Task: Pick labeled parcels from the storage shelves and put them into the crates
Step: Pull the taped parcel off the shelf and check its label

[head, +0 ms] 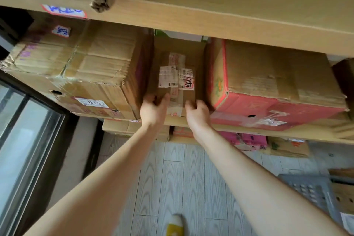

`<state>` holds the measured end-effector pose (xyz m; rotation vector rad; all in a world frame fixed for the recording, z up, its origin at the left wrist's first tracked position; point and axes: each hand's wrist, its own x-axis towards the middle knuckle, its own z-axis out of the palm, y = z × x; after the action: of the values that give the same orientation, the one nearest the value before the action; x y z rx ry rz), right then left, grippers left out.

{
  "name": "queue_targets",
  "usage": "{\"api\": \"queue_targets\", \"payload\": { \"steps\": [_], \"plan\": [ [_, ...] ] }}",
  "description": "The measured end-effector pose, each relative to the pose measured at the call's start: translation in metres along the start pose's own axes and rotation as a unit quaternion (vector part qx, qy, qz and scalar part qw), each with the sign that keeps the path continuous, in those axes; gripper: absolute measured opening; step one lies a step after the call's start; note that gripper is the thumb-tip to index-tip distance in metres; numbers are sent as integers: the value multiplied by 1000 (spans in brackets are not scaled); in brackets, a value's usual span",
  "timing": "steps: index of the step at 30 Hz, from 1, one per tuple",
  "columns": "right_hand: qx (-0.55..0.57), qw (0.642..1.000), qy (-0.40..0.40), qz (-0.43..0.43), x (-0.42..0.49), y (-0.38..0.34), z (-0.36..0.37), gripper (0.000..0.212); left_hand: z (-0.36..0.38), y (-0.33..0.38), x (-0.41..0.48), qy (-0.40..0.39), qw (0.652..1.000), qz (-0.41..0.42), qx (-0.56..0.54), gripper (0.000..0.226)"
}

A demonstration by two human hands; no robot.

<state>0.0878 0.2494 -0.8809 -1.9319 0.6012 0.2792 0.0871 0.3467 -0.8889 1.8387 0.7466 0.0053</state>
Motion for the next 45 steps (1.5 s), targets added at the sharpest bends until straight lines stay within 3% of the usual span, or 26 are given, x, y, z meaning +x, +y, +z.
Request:
{"api": "queue_targets", "payload": {
  "steps": [4, 8, 11, 13, 17, 19, 24, 27, 31, 35, 37, 43, 45],
  "plan": [
    [35, 999, 4, -33, -41, 13, -12, 29, -24, -19, -39, 14, 996, -39, -75, 39],
    [78, 996, 3, -40, -98, 33, -29, 18, -57, -38, -80, -62, 987, -78, -123, 55],
    [126, 992, 5, -22, -154, 47, -49, 7, -87, -46, -126, -130, 974, -68, -171, 14],
    [166, 986, 12, -10, -196, 54, -67, 5, -109, -47, -165, -182, 970, -46, -155, 7],
    [234, 971, 39, 31, -272, 75, -110, 10, -137, -39, -242, -242, 962, -45, -117, 43],
    [251, 965, 53, 48, -303, 88, -139, 16, -135, -28, -281, -269, 959, -27, -87, 40],
    [306, 940, 132, 71, -369, 138, -237, 22, -85, -4, -387, -342, 939, 4, -35, 29],
    [342, 916, 187, 90, -406, 185, -304, 17, -37, -2, -460, -410, 912, 14, -1, 39],
    [371, 885, 256, 118, -460, 263, -396, 5, 38, -19, -570, -476, 876, 46, 65, 45],
    [350, 870, 304, 168, -509, 352, -481, 8, 109, -50, -686, -515, 844, 67, 132, 39],
    [365, 844, 340, 197, -531, 394, -517, 6, 139, -67, -738, -539, 824, 64, 159, 42],
    [403, 784, 394, 260, -571, 503, -571, 4, 202, -106, -848, -607, 754, 78, 237, 39],
    [419, 765, 400, 281, -577, 532, -582, 15, 221, -120, -871, -626, 731, 72, 263, 35]
  ]
}}
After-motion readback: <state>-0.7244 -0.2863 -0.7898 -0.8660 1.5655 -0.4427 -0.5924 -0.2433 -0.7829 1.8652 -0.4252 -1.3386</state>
